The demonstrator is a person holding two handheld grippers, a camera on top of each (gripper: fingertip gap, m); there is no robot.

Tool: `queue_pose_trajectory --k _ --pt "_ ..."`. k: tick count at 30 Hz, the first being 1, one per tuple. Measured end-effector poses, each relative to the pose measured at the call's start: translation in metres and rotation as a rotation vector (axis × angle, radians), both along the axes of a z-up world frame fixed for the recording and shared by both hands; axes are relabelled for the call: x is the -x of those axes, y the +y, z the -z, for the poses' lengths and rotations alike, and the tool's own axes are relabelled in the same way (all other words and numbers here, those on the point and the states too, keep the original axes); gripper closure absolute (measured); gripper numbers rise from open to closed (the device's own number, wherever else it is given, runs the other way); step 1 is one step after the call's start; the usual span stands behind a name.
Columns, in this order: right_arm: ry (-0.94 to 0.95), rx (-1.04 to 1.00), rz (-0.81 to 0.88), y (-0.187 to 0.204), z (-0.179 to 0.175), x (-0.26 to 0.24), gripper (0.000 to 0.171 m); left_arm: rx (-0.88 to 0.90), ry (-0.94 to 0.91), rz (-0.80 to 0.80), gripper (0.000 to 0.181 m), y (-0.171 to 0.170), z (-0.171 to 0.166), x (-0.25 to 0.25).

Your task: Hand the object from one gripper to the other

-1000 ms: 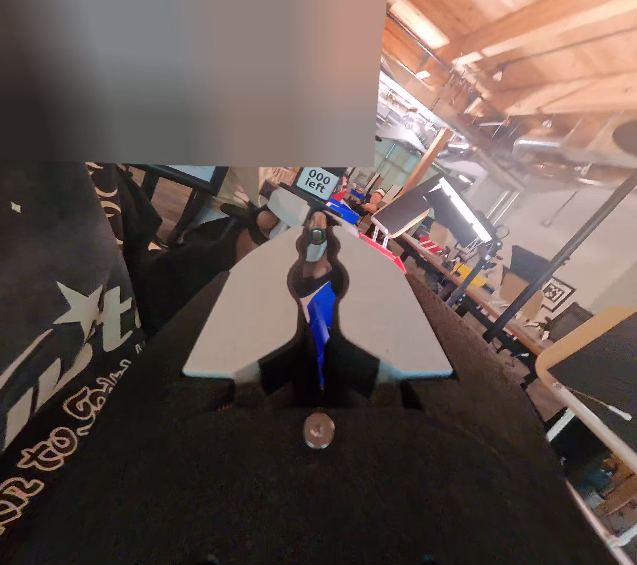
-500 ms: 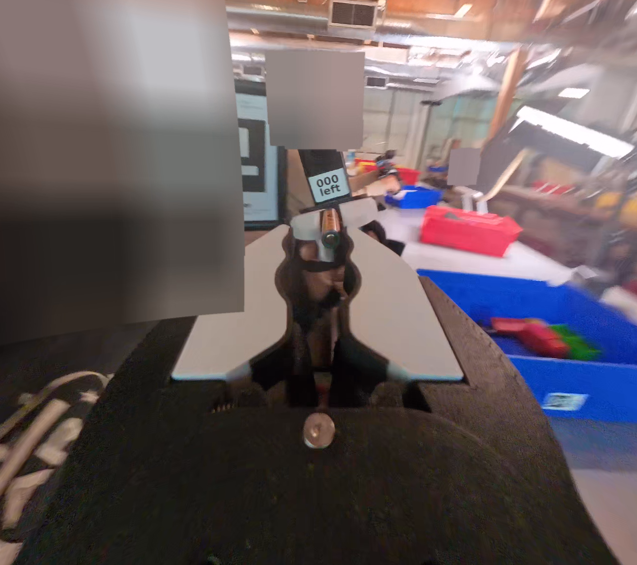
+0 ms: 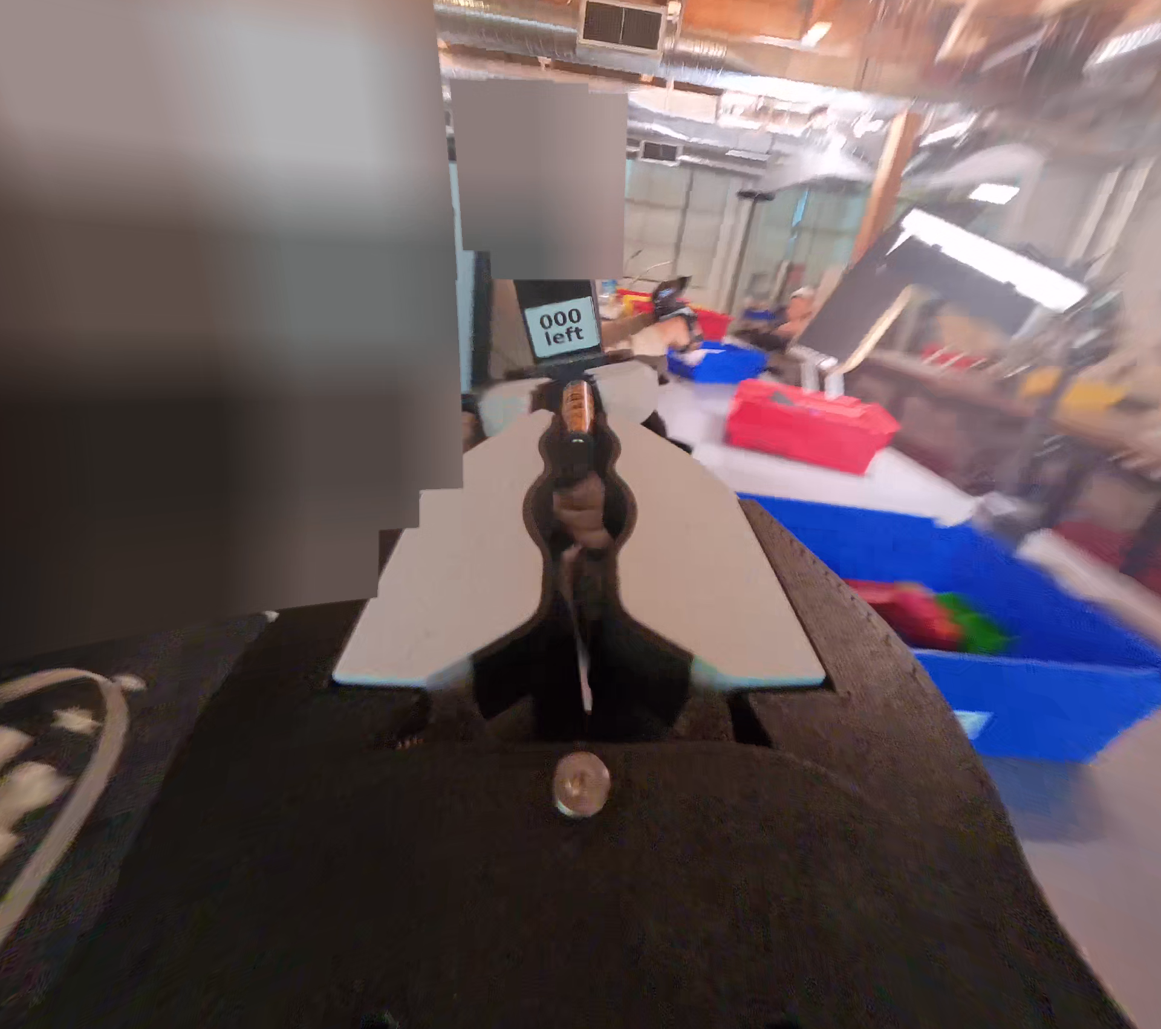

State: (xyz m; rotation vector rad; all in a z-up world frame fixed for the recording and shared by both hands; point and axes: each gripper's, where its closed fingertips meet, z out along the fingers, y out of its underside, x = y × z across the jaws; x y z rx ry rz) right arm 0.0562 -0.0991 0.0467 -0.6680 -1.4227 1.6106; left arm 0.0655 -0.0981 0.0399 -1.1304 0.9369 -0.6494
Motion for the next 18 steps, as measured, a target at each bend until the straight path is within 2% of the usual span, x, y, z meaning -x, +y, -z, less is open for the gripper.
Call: queue_pose_trajectory --k 1,4,6,11,13,18 --pt "0.047 -0.096 0.055 0.0005 0.0012 0.0 0.16 0.058 -0.026 0.032 0.157 -0.0009 -0.0003 -0.001" --pt "0.172 -0.352 0.176 -0.0002 0.0038 -0.0029 0.16 0.172 -0.105 0.111 0.156 -0.0027 -0.0033 -0.0012" --pt "0.255 -0.452 0.217 -0.0014 0.0018 -0.0069 0.16 0.232 -0.13 0.146 0.157 -0.0031 -0.0033 -0.0009" --pt "0.282 -0.546 0.225 -0.0028 0.0079 -0.007 0.16 0.302 -0.129 0.168 0.16 -0.0023 0.0011 -0.0046" --pt "0.287 -0.551 0.225 -0.003 0.0083 -0.0065 0.16 0.313 -0.135 0.17 0.168 -0.0015 0.0017 -0.0053" --pt "0.267 -0.496 0.227 -0.0031 0.0062 -0.0052 0.16 0.243 -0.131 0.153 0.171 -0.0011 -0.0011 -0.0034"
